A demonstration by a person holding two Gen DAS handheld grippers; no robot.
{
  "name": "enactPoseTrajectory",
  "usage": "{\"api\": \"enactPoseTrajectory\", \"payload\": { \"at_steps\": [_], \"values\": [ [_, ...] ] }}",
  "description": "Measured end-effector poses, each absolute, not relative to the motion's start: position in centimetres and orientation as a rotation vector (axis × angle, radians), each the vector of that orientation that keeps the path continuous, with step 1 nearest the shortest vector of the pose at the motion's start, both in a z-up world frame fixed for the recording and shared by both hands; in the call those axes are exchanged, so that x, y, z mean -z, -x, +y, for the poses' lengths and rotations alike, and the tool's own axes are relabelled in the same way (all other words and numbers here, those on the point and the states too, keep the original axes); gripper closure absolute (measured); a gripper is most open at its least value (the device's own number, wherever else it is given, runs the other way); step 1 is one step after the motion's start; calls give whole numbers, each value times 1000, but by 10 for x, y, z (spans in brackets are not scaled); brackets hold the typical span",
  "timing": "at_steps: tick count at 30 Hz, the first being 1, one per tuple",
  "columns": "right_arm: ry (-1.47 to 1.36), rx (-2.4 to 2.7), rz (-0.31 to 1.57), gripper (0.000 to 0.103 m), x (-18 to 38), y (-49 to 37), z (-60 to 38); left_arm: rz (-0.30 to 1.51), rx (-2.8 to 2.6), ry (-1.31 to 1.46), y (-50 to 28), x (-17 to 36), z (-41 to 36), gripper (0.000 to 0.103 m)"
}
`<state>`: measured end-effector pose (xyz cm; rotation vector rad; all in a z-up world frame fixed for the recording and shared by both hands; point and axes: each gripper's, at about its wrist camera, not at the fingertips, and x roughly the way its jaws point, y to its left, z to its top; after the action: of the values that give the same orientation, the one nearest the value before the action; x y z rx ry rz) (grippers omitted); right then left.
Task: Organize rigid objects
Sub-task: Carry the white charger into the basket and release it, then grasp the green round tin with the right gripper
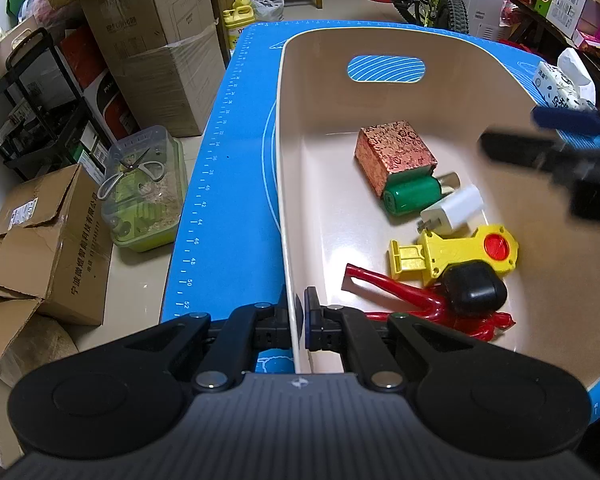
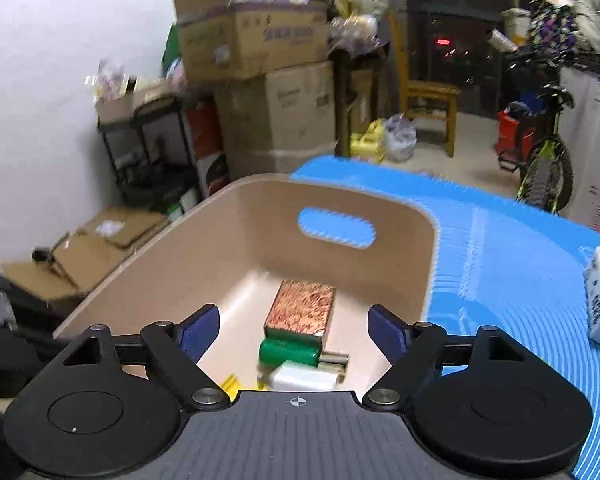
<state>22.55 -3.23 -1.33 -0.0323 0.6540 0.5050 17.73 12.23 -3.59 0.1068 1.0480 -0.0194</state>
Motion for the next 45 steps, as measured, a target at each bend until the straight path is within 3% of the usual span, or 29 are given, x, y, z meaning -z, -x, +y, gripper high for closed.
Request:
{"api": "enactPoseTrajectory", "payload": {
  "at_steps": [10, 35, 42, 45],
  "values": [
    [-69, -310, 567, 15, 2, -244, -105, 1049, 18, -107, -177, 36, 122, 97],
    [-82, -25, 706, 15, 122, -294, -175, 1049, 21, -104, -178, 35, 122, 97],
    [-72, 15, 712, 21, 135, -298, -176, 1049, 20, -104, -178, 36, 122, 97],
    [-45, 25, 709, 34, 136, -298, -174, 1049, 19, -107, -178, 36, 122, 97]
  ]
}}
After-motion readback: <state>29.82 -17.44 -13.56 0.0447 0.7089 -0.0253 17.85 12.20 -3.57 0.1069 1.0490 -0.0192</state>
